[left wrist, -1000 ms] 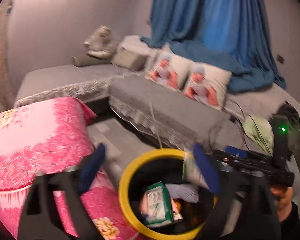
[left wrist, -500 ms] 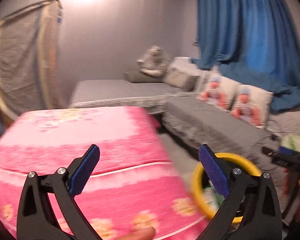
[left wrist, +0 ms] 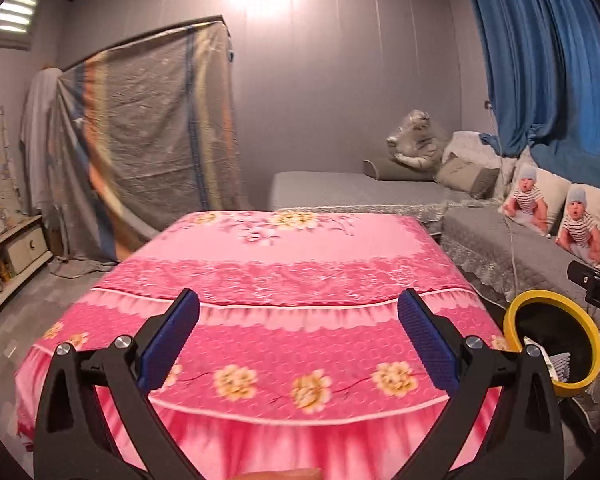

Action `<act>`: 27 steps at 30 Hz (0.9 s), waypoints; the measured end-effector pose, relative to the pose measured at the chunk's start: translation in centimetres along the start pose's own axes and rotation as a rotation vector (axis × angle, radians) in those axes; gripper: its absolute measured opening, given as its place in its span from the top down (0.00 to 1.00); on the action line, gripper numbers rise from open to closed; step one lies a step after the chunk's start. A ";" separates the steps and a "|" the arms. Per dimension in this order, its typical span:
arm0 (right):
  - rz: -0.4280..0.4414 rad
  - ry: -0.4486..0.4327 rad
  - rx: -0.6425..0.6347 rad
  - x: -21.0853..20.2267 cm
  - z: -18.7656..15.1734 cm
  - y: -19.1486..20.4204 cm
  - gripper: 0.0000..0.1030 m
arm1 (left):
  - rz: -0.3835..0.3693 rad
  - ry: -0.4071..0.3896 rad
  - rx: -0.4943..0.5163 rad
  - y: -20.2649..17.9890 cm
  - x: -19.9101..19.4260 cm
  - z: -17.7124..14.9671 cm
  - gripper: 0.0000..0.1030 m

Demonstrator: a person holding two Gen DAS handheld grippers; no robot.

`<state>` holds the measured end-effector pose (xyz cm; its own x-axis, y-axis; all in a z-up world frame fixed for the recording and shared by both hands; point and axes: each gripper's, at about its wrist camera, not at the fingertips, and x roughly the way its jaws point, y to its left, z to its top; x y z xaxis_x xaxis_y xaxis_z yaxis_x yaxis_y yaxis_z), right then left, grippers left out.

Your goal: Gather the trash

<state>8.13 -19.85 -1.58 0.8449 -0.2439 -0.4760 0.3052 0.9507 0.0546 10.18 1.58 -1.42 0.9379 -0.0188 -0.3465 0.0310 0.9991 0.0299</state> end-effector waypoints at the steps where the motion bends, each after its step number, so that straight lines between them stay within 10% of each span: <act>1: 0.008 0.001 -0.017 -0.4 -0.2 1.0 0.08 | 0.017 -0.003 0.001 0.2 -0.6 -0.1 0.08; 11: 0.018 -0.044 -0.088 -3.7 -3.7 5.3 0.08 | 0.081 0.026 -0.205 3.9 -4.7 -3.4 0.08; 27: -0.001 -0.059 -0.066 -4.4 -5.6 5.2 0.08 | 0.063 0.019 -0.148 1.7 -5.9 -5.1 0.08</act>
<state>3.52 -12.77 -4.11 0.8696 -0.2537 -0.4236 0.2781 0.9605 -0.0045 2.93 3.56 -4.07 0.9297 0.0432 -0.3657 -0.0800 0.9931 -0.0858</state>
